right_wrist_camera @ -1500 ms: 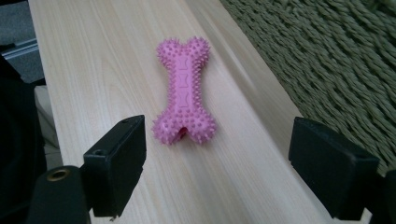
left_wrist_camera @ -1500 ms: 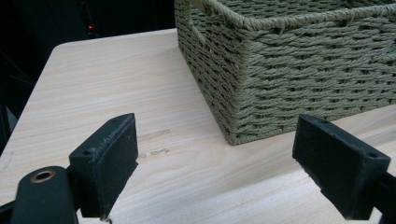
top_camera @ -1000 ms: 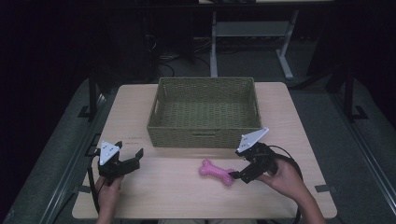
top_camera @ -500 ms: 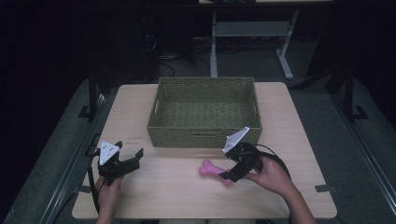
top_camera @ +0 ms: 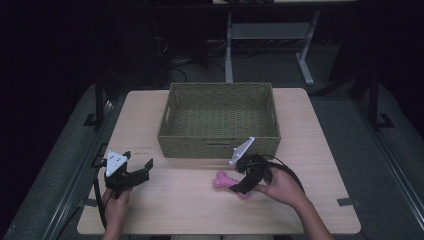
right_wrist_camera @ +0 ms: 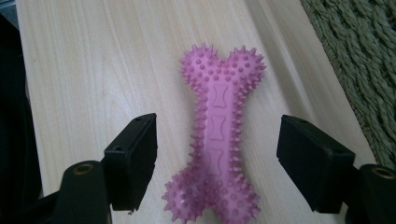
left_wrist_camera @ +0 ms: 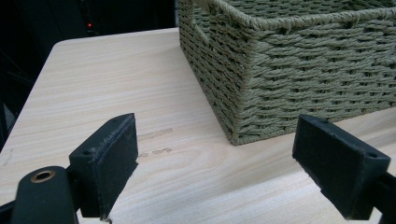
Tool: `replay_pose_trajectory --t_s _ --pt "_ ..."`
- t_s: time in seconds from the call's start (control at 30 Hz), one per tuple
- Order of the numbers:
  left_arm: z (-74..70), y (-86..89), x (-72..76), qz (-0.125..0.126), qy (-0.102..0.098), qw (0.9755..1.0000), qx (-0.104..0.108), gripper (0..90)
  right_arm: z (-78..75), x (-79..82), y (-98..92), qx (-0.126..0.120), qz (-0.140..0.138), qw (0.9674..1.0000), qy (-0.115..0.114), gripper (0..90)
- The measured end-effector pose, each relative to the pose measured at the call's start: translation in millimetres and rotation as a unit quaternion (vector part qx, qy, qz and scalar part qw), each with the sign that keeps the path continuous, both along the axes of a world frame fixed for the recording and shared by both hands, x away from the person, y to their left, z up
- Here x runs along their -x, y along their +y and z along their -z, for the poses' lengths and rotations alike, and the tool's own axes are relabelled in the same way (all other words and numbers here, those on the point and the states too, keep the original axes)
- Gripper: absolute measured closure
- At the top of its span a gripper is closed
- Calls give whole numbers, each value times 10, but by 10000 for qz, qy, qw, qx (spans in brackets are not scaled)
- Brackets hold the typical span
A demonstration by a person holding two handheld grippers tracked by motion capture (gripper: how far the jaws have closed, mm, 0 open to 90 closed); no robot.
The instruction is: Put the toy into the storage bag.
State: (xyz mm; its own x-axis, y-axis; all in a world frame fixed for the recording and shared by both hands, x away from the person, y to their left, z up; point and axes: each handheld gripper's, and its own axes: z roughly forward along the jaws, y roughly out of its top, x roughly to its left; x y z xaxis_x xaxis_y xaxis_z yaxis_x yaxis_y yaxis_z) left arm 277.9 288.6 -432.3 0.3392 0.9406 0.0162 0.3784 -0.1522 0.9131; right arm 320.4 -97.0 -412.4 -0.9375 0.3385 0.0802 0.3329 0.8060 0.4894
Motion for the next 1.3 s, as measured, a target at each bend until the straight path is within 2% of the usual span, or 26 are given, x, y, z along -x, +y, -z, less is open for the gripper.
replay_pose_trajectory --t_s 0.23,0.47,1.07,1.3 --pt "-1 1 5 0 0 10000 -7 137 62 -11 71 184 -49 9998 40 313" --pt "-5 5 5 1 9 10000 11 137 114 -36 119 331 -68 9994 47 384" --pt "0 22 -4 -31 7 10000 62 137 209 -62 210 603 -157 9980 115 478" --pt "1 20 -8 -45 1 10000 66 137 230 -54 220 697 -174 9974 54 504"
